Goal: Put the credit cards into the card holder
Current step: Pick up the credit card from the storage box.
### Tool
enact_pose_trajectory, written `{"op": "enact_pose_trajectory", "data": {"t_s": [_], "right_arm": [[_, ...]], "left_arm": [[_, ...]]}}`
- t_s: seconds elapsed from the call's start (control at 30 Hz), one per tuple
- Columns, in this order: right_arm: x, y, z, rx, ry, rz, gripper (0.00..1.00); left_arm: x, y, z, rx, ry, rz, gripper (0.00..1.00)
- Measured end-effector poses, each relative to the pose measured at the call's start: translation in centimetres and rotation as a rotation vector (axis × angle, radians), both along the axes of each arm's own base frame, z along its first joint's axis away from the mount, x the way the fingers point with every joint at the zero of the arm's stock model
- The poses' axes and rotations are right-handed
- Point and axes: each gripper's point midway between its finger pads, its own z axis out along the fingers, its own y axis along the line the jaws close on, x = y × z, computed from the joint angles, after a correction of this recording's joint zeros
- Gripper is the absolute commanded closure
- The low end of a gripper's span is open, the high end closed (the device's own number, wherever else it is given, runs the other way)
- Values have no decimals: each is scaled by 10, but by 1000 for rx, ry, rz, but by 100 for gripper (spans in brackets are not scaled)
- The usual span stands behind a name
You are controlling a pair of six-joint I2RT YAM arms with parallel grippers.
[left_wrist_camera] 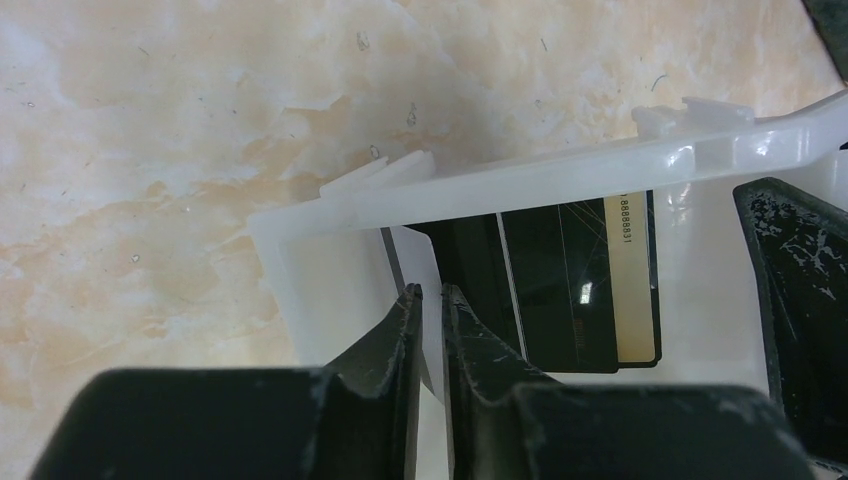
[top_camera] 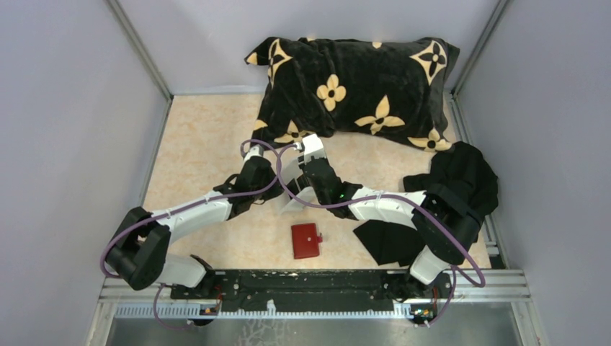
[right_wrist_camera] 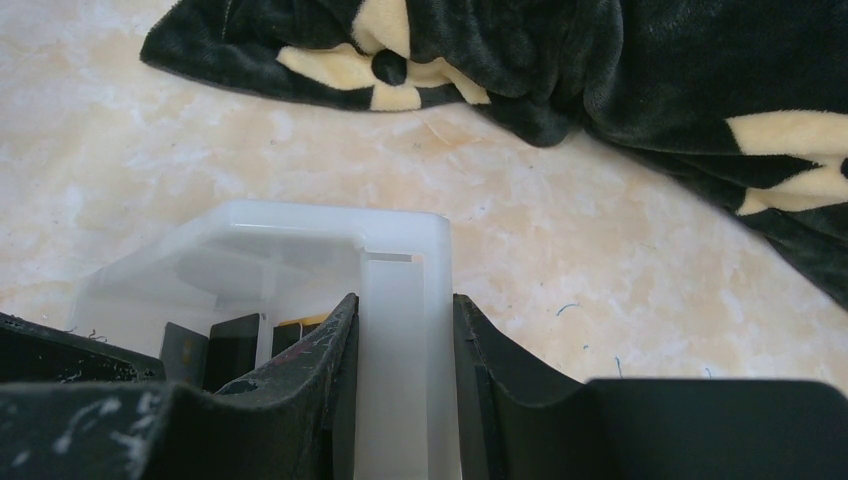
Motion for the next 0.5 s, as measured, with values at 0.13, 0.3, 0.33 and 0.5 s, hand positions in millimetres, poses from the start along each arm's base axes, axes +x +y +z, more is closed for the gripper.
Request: {"op": "enact_pose_trajectory", "data": {"t_s": [0.13,0.3,0.33,0.5], "right_arm": [[0,0,0,0,0,0,100],[0,1,0,8,-3,4,100],[0,1,0,9,-3,5,100],[0,1,0,10,-3,5,100]], "left_arm": [[-1,0,-1,-4,4,1,76],[-1,-1,-1,-10,8,1,82],[-2,-1,-1,-12,9,0,84],[-1,-4,1,-25,6,-5,96]]}}
